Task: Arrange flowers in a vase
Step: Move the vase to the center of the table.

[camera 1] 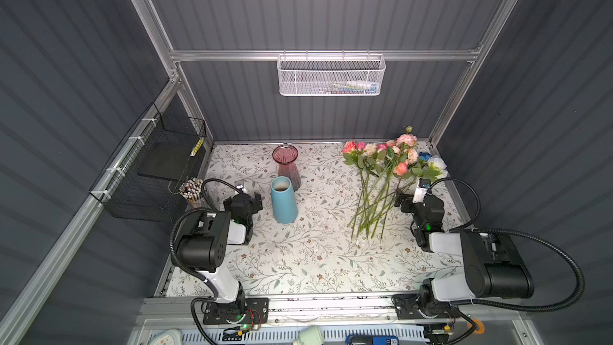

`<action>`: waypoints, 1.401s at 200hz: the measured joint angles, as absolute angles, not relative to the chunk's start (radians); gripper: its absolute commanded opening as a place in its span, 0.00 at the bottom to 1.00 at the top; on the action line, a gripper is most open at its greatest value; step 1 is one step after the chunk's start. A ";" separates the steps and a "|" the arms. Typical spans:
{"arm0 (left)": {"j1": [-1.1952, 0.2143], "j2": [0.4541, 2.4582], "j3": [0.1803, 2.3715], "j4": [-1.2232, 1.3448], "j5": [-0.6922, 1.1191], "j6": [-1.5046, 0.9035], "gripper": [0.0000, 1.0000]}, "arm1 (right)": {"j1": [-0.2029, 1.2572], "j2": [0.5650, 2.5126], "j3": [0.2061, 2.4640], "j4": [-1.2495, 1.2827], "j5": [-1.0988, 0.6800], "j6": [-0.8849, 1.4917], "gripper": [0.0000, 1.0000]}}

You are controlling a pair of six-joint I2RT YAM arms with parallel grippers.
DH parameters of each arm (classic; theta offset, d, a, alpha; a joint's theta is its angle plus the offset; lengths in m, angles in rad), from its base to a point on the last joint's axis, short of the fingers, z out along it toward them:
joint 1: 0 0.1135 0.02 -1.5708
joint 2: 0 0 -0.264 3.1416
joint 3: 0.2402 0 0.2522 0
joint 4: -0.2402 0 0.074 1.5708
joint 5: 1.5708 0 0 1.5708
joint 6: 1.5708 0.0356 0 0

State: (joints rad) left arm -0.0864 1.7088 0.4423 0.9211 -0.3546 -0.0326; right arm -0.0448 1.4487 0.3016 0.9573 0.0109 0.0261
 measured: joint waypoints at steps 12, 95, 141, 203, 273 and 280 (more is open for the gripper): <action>-0.086 1.709 0.442 0.921 -0.355 -0.033 0.99 | -0.045 1.449 0.302 0.957 0.011 0.026 0.99; -0.086 1.709 0.442 0.921 -0.355 -0.033 0.99 | -0.045 1.449 0.302 0.957 0.011 0.026 0.99; -0.086 1.709 0.442 0.921 -0.355 -0.033 1.00 | -0.043 1.449 0.302 0.958 0.015 0.026 0.99; -0.086 1.709 0.442 0.921 -0.355 -0.033 0.99 | -0.032 1.449 0.302 0.974 0.026 0.026 0.99; -0.086 1.709 0.442 0.921 -0.355 -0.033 0.99 | -0.032 1.449 0.302 0.975 0.026 0.026 0.99; -0.086 1.709 0.442 0.921 -0.355 -0.033 1.00 | -0.033 1.449 0.302 0.975 0.026 0.026 0.99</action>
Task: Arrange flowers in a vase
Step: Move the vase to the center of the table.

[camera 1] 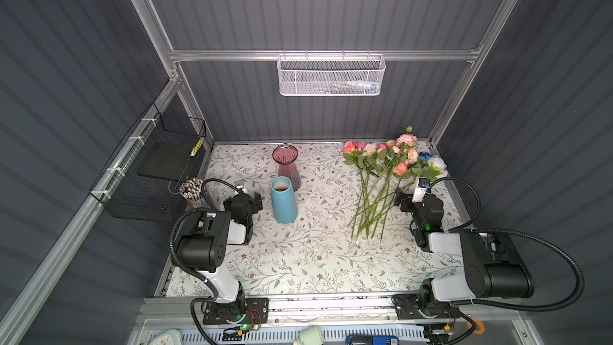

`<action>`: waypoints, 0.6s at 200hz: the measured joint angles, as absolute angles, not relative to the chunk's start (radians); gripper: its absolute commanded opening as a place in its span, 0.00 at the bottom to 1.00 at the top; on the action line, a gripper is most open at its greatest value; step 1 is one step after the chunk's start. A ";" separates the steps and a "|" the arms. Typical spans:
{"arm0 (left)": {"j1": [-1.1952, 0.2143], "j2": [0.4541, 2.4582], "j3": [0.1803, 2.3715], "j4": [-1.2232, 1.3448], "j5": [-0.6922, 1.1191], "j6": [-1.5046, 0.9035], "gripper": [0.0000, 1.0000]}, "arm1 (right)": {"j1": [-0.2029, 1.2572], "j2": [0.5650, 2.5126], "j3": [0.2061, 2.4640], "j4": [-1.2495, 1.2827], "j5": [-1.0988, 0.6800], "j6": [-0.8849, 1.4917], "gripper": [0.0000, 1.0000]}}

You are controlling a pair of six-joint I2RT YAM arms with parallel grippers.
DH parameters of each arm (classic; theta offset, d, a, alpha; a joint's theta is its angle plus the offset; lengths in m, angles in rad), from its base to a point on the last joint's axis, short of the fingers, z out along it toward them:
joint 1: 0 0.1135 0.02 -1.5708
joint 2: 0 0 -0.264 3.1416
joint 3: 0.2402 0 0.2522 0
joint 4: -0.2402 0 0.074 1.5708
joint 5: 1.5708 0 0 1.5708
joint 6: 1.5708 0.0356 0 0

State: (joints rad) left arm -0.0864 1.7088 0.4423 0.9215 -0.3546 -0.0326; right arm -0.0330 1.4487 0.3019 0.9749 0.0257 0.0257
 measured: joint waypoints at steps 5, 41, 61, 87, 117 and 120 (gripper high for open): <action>-0.086 1.709 0.442 0.922 -0.355 -0.033 1.00 | -0.033 1.449 0.302 0.975 0.026 0.026 0.99; -0.086 1.681 0.443 0.889 -0.355 -0.033 0.99 | -0.033 1.449 0.302 0.975 0.028 0.026 0.99; -0.086 1.646 0.443 0.879 -0.355 -0.033 1.00 | -0.033 1.447 0.302 0.970 0.033 0.026 0.99; -0.086 1.594 0.443 0.857 -0.354 -0.029 1.00 | -0.033 1.421 0.303 0.944 0.040 0.027 0.99; -0.093 1.502 0.443 0.809 -0.355 -0.026 1.00 | -0.031 1.365 0.319 0.891 0.057 0.027 0.99; -0.094 1.494 0.443 0.803 -0.355 -0.025 0.99 | -0.031 1.361 0.321 0.887 0.058 0.027 0.99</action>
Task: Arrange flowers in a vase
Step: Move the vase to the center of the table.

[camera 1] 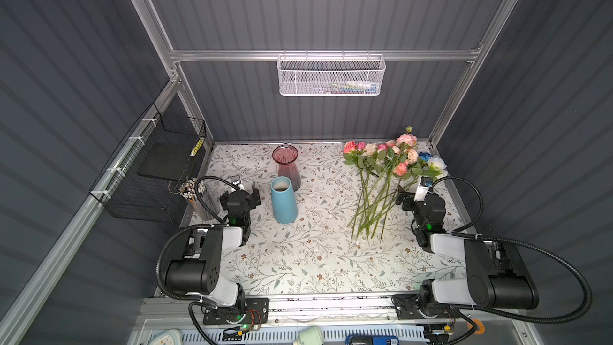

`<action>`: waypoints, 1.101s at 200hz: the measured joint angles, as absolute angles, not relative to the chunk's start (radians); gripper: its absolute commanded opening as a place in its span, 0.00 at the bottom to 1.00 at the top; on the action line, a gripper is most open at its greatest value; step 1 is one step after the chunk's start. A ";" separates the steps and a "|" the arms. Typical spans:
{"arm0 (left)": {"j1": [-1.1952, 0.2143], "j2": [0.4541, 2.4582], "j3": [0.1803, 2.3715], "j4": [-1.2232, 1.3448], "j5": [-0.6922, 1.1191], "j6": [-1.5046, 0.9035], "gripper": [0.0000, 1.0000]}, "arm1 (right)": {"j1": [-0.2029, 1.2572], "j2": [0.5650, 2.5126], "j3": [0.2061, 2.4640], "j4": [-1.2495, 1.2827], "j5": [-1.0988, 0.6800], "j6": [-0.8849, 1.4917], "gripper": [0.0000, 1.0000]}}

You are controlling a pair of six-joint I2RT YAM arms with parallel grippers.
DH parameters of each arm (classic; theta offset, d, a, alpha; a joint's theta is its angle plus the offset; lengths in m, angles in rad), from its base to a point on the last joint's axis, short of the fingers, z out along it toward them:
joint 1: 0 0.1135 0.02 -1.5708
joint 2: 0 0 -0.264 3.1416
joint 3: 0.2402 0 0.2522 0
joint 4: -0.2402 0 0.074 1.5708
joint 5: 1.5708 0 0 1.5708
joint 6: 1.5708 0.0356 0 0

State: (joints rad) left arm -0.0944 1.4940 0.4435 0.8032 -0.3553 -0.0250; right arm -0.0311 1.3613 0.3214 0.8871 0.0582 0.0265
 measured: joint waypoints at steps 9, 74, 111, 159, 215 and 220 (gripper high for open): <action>-0.101 1.465 0.444 0.781 -0.356 -0.019 1.00 | -0.030 1.345 0.331 0.866 0.064 0.027 0.99; -0.152 1.292 0.466 0.601 -0.387 0.017 0.99 | 0.011 1.206 0.419 0.658 0.132 0.026 0.99; -0.159 1.209 0.485 0.507 -0.400 0.040 1.00 | 0.037 1.153 0.509 0.529 0.157 0.026 0.99; -0.159 1.129 0.549 0.410 -0.411 0.076 1.00 | 0.054 1.137 0.542 0.397 0.162 0.035 0.99; -0.159 1.093 0.708 0.281 -0.361 0.112 0.99 | 0.078 1.137 0.736 0.164 0.214 0.109 0.99; -0.159 1.090 0.725 0.265 -0.354 0.113 0.99 | 0.079 1.137 0.754 0.141 0.220 0.117 0.99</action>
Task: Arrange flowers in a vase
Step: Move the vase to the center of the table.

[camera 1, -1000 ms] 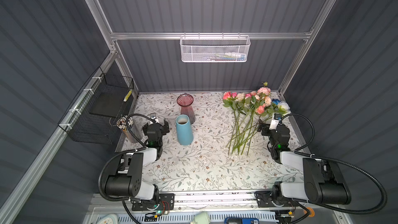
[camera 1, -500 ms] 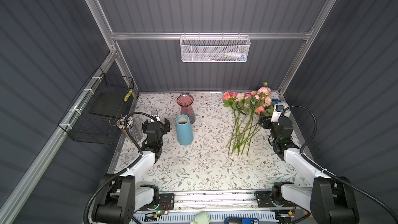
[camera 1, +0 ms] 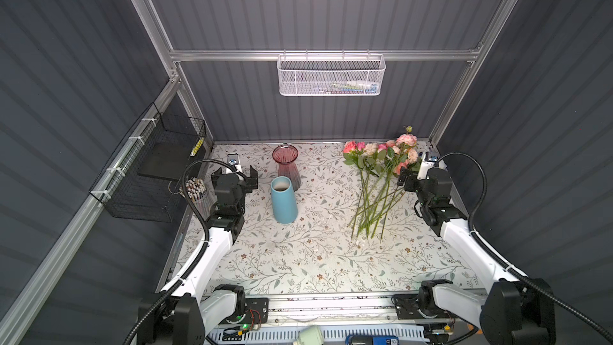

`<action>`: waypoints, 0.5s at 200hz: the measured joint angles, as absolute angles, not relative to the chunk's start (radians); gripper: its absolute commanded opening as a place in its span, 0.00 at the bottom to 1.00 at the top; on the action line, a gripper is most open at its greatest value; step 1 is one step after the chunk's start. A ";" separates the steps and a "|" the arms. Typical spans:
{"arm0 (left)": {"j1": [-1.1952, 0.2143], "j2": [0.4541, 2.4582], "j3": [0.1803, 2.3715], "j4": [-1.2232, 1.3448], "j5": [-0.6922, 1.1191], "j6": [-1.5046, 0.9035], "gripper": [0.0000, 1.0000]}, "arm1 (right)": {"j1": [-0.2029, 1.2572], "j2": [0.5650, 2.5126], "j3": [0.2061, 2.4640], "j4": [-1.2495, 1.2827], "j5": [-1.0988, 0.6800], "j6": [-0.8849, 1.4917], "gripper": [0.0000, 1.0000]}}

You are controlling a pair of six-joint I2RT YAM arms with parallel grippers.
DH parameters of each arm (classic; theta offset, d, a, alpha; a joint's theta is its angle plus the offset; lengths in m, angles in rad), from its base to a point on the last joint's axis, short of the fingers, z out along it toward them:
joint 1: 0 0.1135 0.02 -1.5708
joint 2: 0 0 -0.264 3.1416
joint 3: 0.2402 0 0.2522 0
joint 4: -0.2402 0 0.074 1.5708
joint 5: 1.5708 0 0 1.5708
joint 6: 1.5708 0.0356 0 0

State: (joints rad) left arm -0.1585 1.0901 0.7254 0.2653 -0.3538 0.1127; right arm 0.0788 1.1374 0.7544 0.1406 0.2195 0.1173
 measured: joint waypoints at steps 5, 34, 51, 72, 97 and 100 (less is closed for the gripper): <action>-0.159 1.088 0.742 0.250 -0.346 0.113 0.99 | 0.080 1.137 0.781 0.105 0.228 0.131 0.99; -0.163 1.069 0.868 0.134 -0.340 0.056 1.00 | 0.080 1.129 0.900 -0.040 0.262 0.240 0.99; -0.163 1.069 0.972 0.046 -0.339 -0.012 1.00 | 0.072 1.091 0.903 -0.090 0.264 0.312 0.98; -0.163 1.066 1.093 -0.054 -0.319 -0.127 1.00 | 0.056 1.061 0.913 -0.150 0.235 0.362 0.90; -0.163 1.010 1.112 -0.105 -0.243 -0.204 1.00 | 0.051 1.087 0.983 -0.249 0.200 0.401 0.84; -0.163 1.003 1.108 -0.106 -0.231 -0.210 1.00 | 0.051 1.090 0.993 -0.260 0.194 0.405 0.83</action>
